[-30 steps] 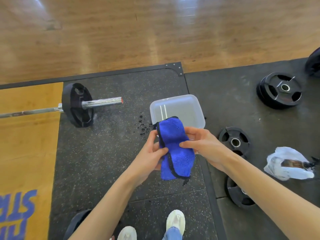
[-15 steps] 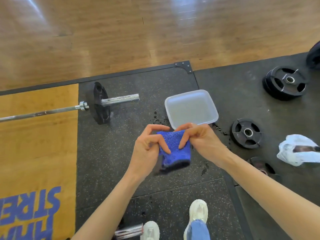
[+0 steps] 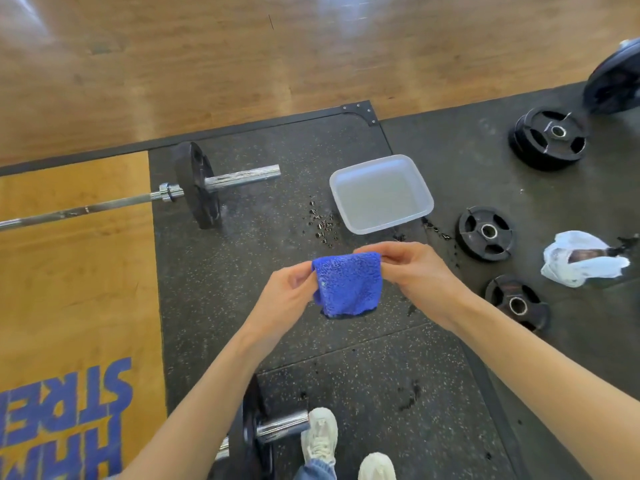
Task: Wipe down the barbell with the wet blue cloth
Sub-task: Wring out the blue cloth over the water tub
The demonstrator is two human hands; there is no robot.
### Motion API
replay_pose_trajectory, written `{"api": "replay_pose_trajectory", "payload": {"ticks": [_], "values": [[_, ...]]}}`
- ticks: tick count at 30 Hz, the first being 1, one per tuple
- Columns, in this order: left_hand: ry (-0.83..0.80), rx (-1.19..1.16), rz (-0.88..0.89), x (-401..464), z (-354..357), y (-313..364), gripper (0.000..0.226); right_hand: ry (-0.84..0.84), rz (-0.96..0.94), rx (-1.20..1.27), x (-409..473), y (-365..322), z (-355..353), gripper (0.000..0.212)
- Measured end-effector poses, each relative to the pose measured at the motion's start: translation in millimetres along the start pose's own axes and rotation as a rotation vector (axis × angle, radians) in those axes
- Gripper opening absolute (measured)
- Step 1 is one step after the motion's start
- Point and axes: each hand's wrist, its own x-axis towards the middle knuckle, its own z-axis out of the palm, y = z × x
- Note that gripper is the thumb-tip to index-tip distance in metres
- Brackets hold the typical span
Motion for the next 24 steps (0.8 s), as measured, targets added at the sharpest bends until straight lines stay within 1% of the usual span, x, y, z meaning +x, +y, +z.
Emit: {"api": "replay_pose_trajectory", "payload": {"ticks": [3,6,9,11,13,17,18,21,24], "values": [[-0.025,-0.099,-0.024,-13.0,7.0,-7.4,0.029,-0.049,0.038,0.059,-9.9,13.5,7.0,0.017],[-0.046,-0.236,-0.053,-26.5,13.9,-15.3,0.034,-0.099,0.097,0.162,-18.9,25.9,14.6,0.025],[-0.01,-0.31,-0.08,-41.9,21.5,-22.3,0.031,-0.127,0.138,0.18,-26.9,39.1,23.6,0.031],[0.014,-0.346,-0.086,-53.6,28.2,-30.4,0.03,-0.092,0.21,0.223,-34.2,47.0,31.8,0.032],[0.044,-0.338,-0.082,-67.9,35.7,-41.0,0.026,-0.081,0.271,0.179,-45.9,56.4,39.4,0.039],[0.085,-0.345,-0.083,-103.7,54.5,-59.7,0.026,-0.197,0.263,0.042,-81.1,86.6,51.1,0.056],[0.097,-0.35,-0.081,-113.5,60.0,-64.2,0.026,-0.2,0.257,0.026,-92.2,92.2,53.8,0.055],[0.117,-0.381,-0.085,-141.3,74.5,-75.1,0.036,-0.188,0.245,0.014,-122.5,106.6,59.9,0.044],[0.128,-0.386,-0.11,-163.4,82.4,-86.9,0.034,-0.204,0.247,-0.011,-143.4,116.9,65.4,0.039]]}}
